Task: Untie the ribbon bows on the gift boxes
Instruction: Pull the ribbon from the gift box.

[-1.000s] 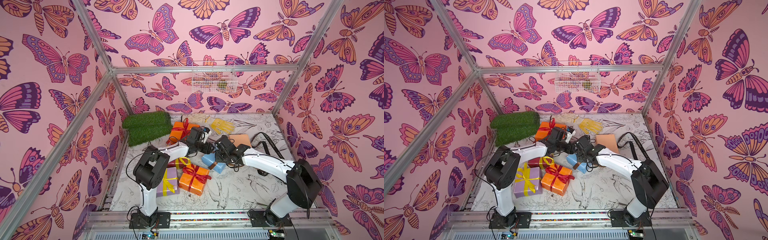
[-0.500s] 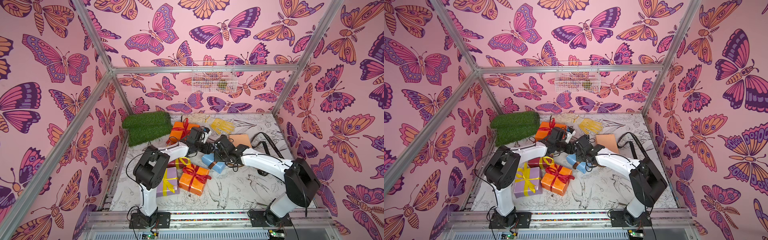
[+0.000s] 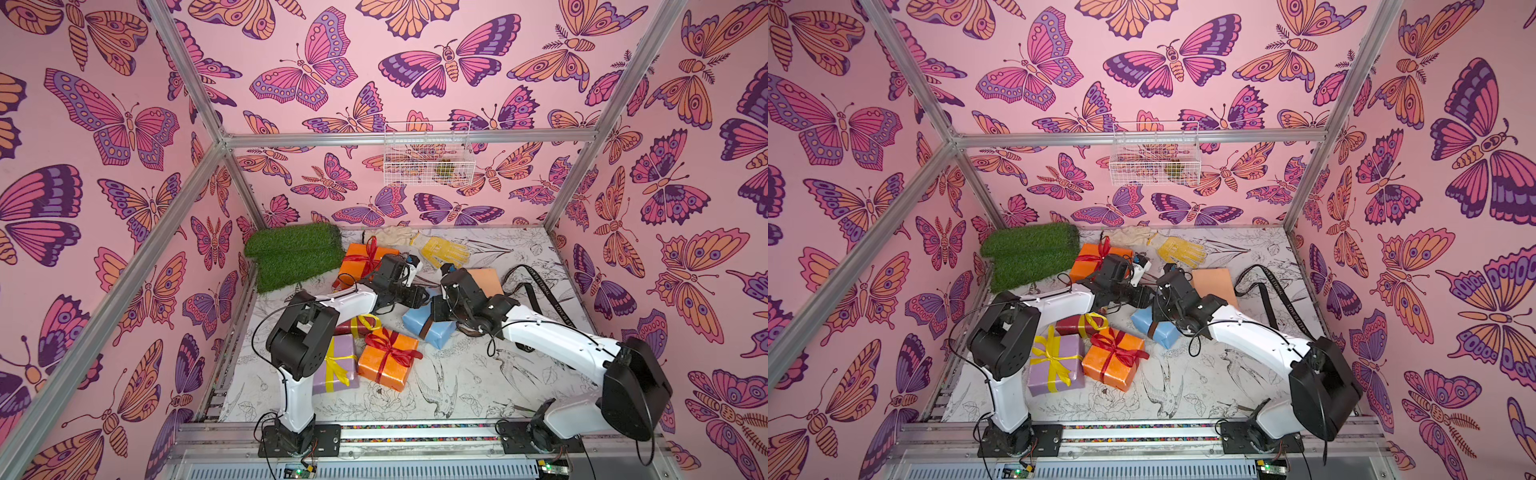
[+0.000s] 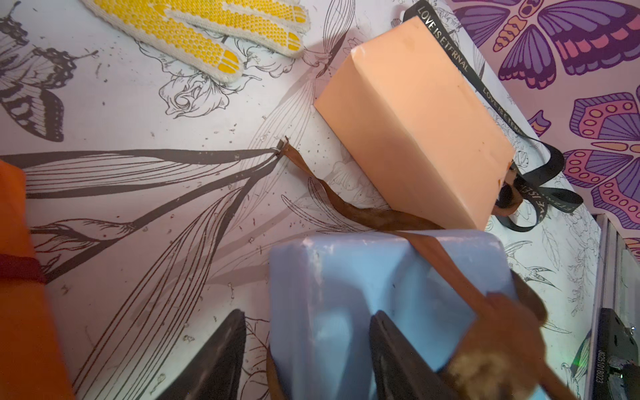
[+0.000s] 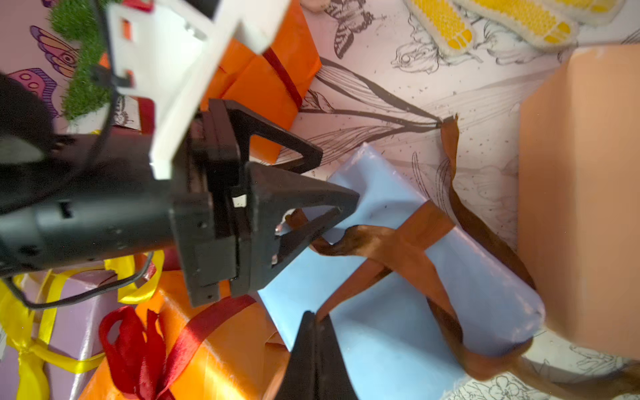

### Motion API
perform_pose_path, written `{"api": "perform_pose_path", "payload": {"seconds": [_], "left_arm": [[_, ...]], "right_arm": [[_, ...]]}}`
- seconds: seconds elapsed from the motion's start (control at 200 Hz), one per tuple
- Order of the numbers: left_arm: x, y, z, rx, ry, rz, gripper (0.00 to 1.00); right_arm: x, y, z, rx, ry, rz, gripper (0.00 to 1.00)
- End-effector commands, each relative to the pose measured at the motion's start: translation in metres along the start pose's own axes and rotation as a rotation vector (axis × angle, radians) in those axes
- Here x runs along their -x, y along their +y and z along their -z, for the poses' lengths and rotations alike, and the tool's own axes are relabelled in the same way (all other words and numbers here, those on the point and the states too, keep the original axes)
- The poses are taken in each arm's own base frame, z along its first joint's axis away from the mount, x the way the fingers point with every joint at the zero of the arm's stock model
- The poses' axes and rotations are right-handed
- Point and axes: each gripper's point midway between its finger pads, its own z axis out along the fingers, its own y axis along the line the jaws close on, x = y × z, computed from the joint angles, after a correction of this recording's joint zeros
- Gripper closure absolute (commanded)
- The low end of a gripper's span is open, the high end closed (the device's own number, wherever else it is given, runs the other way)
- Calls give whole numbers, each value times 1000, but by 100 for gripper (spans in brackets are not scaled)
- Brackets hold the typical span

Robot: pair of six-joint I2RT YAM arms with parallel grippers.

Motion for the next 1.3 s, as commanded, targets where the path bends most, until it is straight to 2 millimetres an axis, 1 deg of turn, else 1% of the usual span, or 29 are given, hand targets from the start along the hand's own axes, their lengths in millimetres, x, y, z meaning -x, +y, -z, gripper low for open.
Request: {"api": "perform_pose_path", "payload": {"seconds": [0.0, 0.2, 0.436, 0.541, 0.816, 0.972, 1.102, 1.292], "left_arm": [[-2, -1, 9, -2, 2, 7, 40], [0, -2, 10, -3, -3, 5, 40], [3, -4, 12, -9, -9, 6, 40], [1, -5, 10, -16, -5, 13, 40], [0, -5, 10, -17, -4, 22, 40], [1, -7, 9, -20, -4, 23, 40], [0, -7, 9, -19, -2, 22, 40], [-1, -8, 9, -22, -2, 22, 40]], "right_arm": [[38, 17, 27, 64, -125, 37, 100], [53, 20, 47, 71, -150, 71, 100], [70, 35, 71, 134, -200, 94, 100], [81, 40, 87, 141, -228, 117, 100], [117, 51, 146, 159, -355, 194, 100], [135, 61, 173, 175, -402, 235, 100], [147, 70, 190, 199, -446, 257, 100], [161, 79, 210, 228, -490, 278, 100]]}}
